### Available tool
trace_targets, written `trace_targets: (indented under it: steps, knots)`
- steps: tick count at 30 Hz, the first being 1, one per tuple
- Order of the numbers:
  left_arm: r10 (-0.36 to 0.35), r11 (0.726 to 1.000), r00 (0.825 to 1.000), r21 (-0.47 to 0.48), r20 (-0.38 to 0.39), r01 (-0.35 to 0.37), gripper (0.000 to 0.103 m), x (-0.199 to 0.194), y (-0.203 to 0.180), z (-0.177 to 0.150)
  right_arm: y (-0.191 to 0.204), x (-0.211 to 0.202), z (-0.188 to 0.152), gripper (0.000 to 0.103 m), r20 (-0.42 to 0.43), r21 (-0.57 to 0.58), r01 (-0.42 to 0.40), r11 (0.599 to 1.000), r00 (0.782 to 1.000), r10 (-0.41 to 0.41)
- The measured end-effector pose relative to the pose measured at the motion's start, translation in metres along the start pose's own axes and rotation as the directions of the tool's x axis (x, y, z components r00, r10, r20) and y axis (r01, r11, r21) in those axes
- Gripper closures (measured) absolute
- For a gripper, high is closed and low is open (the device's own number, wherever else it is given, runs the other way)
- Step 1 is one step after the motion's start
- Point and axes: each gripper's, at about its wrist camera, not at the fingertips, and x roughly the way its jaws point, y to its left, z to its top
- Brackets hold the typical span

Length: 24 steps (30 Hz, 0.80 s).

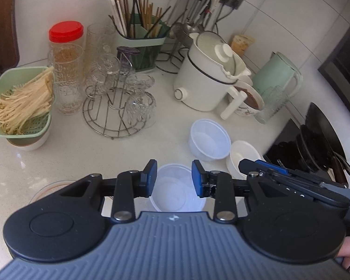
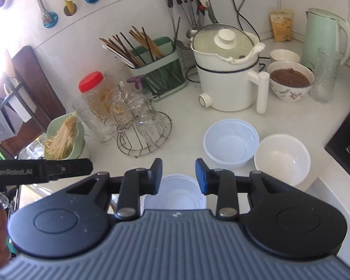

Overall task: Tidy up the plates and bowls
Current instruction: 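Raise both tools off the bowl and move toward the second plastic bowl, then close both grippers on the rim of the second plastic bowl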

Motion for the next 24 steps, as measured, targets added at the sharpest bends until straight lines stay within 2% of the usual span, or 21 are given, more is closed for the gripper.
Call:
trace_targets:
  steps: [4,11,21,24]
  knots:
    - [-0.04,0.999,0.999,0.026,-0.021,0.04,0.066,0.007,0.004,-0.004,0.006,-0.006,-0.007,0.068,0.007,0.01,0.032,0.999,0.999,-0.032]
    - [-0.043,0.998,0.997,0.036,-0.061,0.046,0.066,0.026,0.005,-0.001,-0.005,-0.002,-0.014,0.068,-0.018,0.038,0.076,0.996,0.997,-0.075]
    - [0.002,1.0,0.997,-0.009,-0.078,-0.003,0.065,0.072,-0.003,0.027,-0.044,0.034,0.017,0.068,-0.051,0.052,0.087,0.995,0.995,-0.084]
    - [0.035,0.999,0.993,0.006,-0.111,-0.035,0.058,0.098,-0.011,0.034,-0.057,0.05,0.025,0.07,-0.063,0.025,0.094,0.995,0.994,-0.092]
